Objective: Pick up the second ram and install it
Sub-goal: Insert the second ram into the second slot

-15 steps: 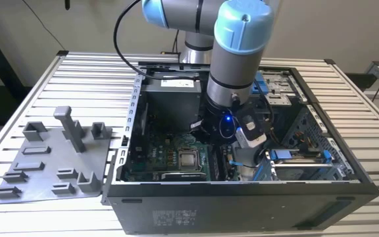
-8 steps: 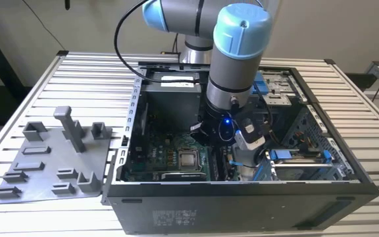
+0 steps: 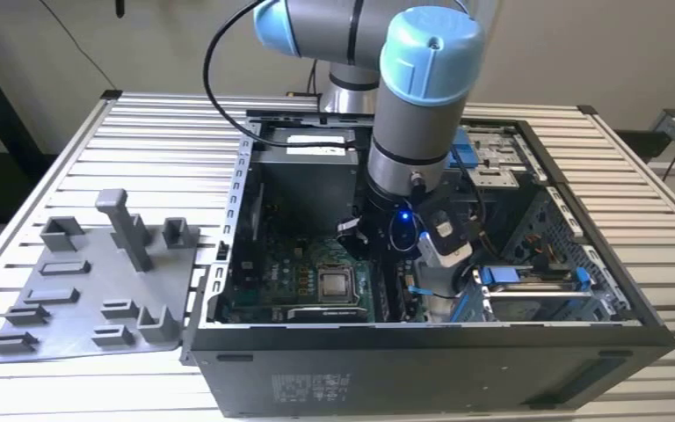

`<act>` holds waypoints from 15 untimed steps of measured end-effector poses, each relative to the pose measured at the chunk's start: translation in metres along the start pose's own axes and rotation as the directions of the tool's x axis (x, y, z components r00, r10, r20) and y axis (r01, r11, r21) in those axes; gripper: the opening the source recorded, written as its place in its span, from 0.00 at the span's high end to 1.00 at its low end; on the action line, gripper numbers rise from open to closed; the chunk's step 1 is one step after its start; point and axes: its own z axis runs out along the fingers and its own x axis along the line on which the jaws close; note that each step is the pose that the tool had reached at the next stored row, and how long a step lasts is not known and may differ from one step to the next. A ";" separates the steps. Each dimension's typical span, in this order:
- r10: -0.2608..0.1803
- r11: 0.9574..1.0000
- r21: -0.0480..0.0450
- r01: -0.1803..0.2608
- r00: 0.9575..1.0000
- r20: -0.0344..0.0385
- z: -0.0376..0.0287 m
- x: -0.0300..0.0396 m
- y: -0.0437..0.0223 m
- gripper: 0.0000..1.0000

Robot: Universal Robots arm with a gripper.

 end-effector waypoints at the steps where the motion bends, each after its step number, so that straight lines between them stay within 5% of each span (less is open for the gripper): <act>1: 0.001 1.000 -0.001 -0.001 1.000 0.000 -0.0022 0.0000 0.0000 0.71; 7: 0.003 1.000 -0.002 -0.003 1.000 0.000 -0.0281 -0.0006 0.0007 0.71; 12: 0.001 1.000 -0.008 -0.001 1.000 0.000 -0.0285 -0.0005 0.0007 0.74; 15: 0.000 1.000 -0.010 0.000 1.000 0.000 -0.0285 -0.0005 0.0007 0.87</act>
